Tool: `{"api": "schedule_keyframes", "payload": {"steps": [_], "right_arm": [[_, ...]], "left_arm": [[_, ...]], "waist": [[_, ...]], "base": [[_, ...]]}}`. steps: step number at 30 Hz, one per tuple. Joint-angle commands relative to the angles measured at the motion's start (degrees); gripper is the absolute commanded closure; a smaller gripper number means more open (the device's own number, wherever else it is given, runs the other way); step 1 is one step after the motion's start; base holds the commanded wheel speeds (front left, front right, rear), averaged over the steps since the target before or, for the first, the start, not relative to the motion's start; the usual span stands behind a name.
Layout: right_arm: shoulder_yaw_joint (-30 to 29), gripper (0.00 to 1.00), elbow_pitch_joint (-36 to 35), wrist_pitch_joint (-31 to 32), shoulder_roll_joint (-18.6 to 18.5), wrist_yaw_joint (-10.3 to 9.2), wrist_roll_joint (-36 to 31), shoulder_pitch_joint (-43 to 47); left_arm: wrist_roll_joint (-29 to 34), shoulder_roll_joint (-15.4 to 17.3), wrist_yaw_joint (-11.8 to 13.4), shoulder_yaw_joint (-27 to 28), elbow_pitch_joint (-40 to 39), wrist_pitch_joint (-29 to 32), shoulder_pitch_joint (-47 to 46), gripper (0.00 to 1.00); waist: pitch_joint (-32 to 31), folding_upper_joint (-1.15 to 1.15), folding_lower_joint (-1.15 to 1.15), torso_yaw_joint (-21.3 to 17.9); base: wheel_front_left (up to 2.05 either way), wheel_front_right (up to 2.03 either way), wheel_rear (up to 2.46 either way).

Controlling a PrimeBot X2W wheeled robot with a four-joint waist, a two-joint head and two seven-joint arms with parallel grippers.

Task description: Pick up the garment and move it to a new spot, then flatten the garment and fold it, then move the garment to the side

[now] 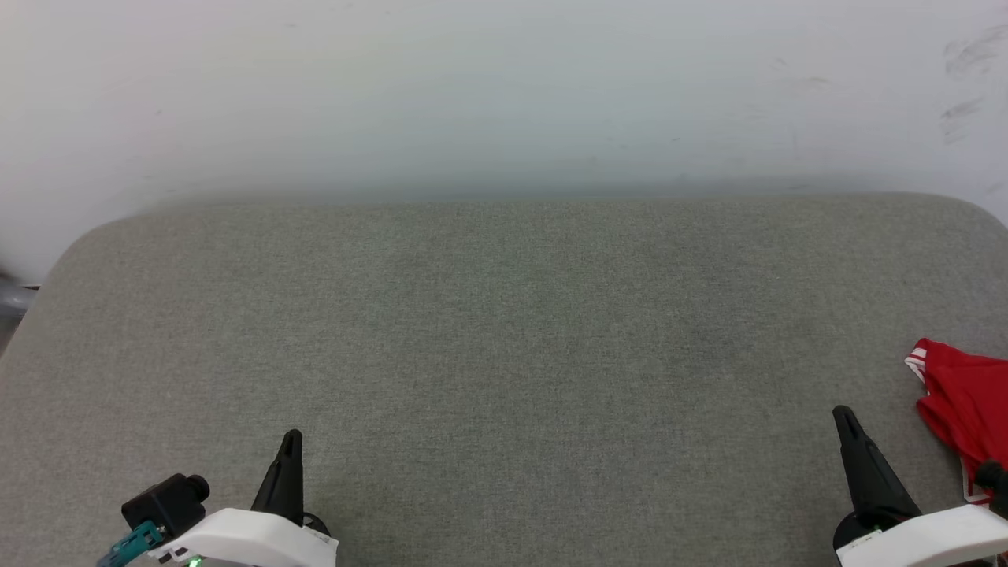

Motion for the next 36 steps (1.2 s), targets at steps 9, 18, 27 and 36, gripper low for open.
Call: {"api": "schedule_keyframes", "payload": {"steps": [9,18,27,36], "right_arm": [[0.27,1.0,2.01,-0.27,-0.73,0.0,8.78,-3.15],[0.43,1.0,4.15,-0.17,-0.82,0.0,15.6,-4.61],[0.53,1.0,6.11,-0.01,-0.87,0.0,21.77,-6.0],[0.57,1.0,7.73,0.15,-0.88,0.0,26.79,-7.18]], "left_arm": [[-7.8,-0.52,-1.24,1.82,-0.1,2.03,-2.37,1.0],[-14.02,-1.13,-2.03,3.08,0.25,3.73,-3.18,1.0],[-19.7,-1.63,-2.81,4.18,0.59,5.3,-3.86,1.0],[-24.35,-2.04,-3.41,5.17,0.87,6.58,-4.4,1.0]], "waist": [[0.09,0.0,0.0,0.01],[0.17,0.0,0.0,0.03],[0.26,0.0,-0.01,0.04],[0.33,0.0,-0.01,0.05]], "base": [[0.0,0.0,0.0],[0.0,0.0,0.0],[0.0,0.0,0.0],[0.0,0.0,0.0]]}}
